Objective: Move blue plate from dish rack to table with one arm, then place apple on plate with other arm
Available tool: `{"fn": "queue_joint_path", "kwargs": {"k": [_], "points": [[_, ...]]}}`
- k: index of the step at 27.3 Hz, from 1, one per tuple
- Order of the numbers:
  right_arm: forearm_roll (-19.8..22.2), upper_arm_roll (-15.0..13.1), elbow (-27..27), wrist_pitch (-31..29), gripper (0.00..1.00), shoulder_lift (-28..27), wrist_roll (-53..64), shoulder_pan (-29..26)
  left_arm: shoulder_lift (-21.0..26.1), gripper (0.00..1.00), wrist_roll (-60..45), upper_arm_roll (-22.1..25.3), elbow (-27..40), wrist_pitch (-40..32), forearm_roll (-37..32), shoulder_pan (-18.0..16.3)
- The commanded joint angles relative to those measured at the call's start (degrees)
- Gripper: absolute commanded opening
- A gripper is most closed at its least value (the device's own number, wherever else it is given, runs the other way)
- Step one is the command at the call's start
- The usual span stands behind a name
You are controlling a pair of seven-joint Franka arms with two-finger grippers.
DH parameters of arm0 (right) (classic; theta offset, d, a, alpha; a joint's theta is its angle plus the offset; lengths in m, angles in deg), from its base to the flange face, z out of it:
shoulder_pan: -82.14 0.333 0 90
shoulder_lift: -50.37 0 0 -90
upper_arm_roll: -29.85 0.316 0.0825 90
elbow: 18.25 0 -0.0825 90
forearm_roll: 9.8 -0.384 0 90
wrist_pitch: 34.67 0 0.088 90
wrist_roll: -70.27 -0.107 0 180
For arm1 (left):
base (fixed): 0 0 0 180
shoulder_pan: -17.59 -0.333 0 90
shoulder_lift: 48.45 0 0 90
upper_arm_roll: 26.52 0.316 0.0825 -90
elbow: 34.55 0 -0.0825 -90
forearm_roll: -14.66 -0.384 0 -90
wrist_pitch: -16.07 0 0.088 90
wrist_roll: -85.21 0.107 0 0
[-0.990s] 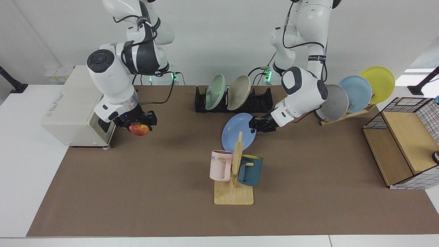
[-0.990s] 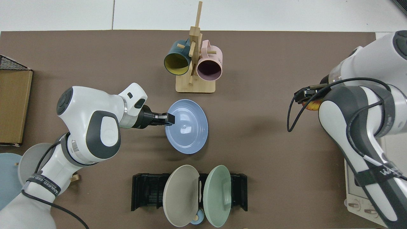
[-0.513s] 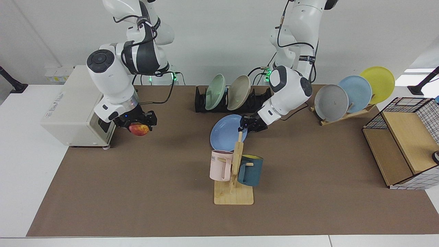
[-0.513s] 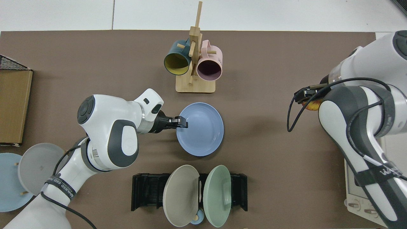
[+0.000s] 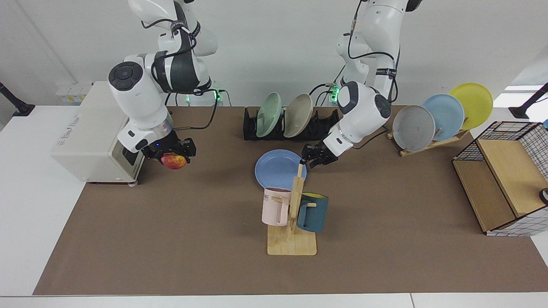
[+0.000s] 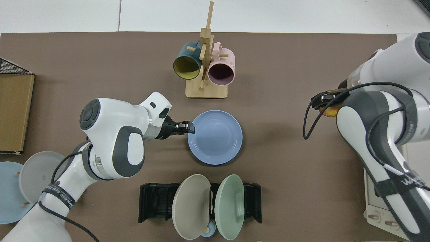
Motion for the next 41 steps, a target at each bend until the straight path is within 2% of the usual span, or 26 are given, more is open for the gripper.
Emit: {"fn": "queue_joint_path", "kwargs": {"k": [1,5,7,9,10,11,18,24,26,29,35,41], "points": [[-0.78,0.20,-0.49,0.35,0.00,0.58,-0.52,-0.14,-5.31,0.47,-4.62,1.44,-0.11,-5.76,-9.15,-0.86],[-0.78,0.20,-0.76,0.18,0.00,0.58,-0.87,0.91,-8.39,0.53,-5.77,3.99,-2.66,-15.77,-16.98,-1.13],[-0.78,0.20,-0.76,-0.08,0.00,0.58,-1.13,1.26,-9.53,0.62,-5.77,5.39,-4.67,-20.52,-19.80,-1.13],[-0.78,0.20,-0.76,-0.26,0.00,0.50,-1.84,1.52,-10.24,0.78,-5.68,6.45,-6.87,-25.18,-22.70,-1.13],[-0.78,0.29,-0.84,-0.35,0.00,0.41,-2.10,1.96,-10.50,0.91,-5.68,6.72,-8.19,-27.11,-24.10,-1.21],[-0.78,0.38,-0.84,-0.52,0.00,0.41,-2.45,2.40,-10.50,0.99,-5.77,6.81,-9.33,-28.61,-25.60,-1.21],[-0.78,0.46,-1.63,-2.46,0.00,0.32,-5.52,4.86,-10.50,0.99,-5.68,6.89,-19.00,-41.27,-33.78,-1.30],[-0.87,1.16,-1.63,-3.60,0.00,-0.12,-10.97,8.46,-11.03,0.99,-5.24,10.14,-25.15,-46.72,-34.84,-1.13],[-2.36,1.43,-1.64,-5.00,0.00,-0.56,-13.69,9.78,-11.03,0.99,-5.15,10.76,-27.35,-48.22,-34.93,-1.13],[-5.52,1.34,-1.64,-7.02,0.00,-1.79,-16.07,11.80,-11.03,0.99,-5.06,10.94,-29.64,-49.72,-34.93,-1.21],[-5.27,1.43,-1.37,-13.17,0.00,-6.00,-22.48,17.34,-11.12,1.00,-4.54,12.52,-30.35,-49.72,-34.67,-1.13],[-4.74,1.34,-1.11,-15.03,0.00,-9.61,-30.57,23.93,-12.26,1.00,-4.01,13.40,-29.38,-49.63,-34.40,-1.13]]}}
